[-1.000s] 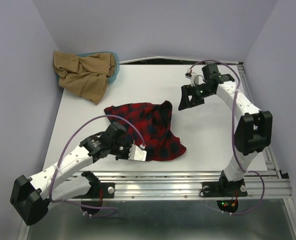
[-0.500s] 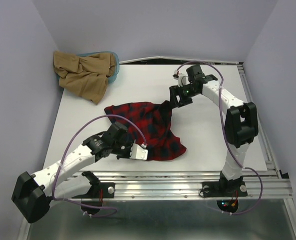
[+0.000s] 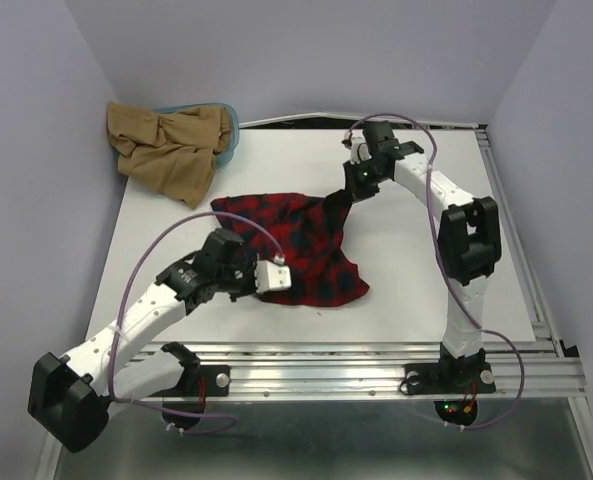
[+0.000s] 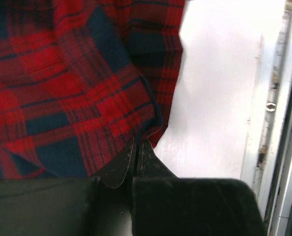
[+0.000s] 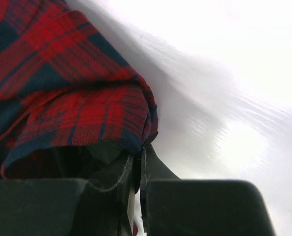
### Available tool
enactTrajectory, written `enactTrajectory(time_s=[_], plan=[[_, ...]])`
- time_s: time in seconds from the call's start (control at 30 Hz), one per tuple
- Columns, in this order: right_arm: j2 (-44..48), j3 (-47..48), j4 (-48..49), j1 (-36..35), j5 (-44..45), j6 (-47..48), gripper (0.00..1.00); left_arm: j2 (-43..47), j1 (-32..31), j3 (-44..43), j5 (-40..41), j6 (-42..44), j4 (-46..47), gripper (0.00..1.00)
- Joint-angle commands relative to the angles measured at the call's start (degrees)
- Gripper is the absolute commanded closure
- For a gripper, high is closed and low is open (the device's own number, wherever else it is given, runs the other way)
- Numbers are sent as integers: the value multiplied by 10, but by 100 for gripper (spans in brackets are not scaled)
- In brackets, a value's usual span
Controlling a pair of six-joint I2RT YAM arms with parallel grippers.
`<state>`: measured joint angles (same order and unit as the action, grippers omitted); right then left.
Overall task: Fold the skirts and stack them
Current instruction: Flatten the skirt out
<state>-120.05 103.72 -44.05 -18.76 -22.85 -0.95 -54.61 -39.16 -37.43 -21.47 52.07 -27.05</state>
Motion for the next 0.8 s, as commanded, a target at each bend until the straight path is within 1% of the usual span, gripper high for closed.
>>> enactTrajectory(time_s=[0.0,0.03,0.07,0.1,0.17,0.2,0.23,0.33,0.4,0.47,0.5,0.57,0.67,0.77], plan=[[95,38,41,46,68,-15,99,5,100,-86,11,-62,23,100],[109,39,43,63,71,-20,99,2,144,-100,12,-73,28,100],[123,40,47,82,76,-26,99,-1,163,-118,14,-85,33,100],[136,41,53,123,77,-33,99,-10,180,-151,15,-107,40,100],[175,50,56,161,88,-42,99,-22,206,-187,23,-136,63,100],[188,53,60,193,94,-46,99,-33,224,-224,23,-161,76,100],[214,55,63,207,94,-51,99,-43,231,-242,24,-176,86,100],[255,57,74,244,100,-55,99,-50,240,-301,23,-225,125,100],[293,61,76,250,105,-50,99,-52,240,-337,28,-248,144,100],[320,59,75,250,126,-44,99,-52,240,-357,21,-261,152,100],[346,52,75,250,151,-38,99,-50,240,-370,21,-265,151,100],[372,38,75,250,183,-29,99,-43,240,-372,18,-267,146,100],[425,-10,76,250,251,-16,99,0,240,-335,18,-255,145,100],[434,-33,76,250,262,-16,99,24,240,-296,19,-257,158,100]])
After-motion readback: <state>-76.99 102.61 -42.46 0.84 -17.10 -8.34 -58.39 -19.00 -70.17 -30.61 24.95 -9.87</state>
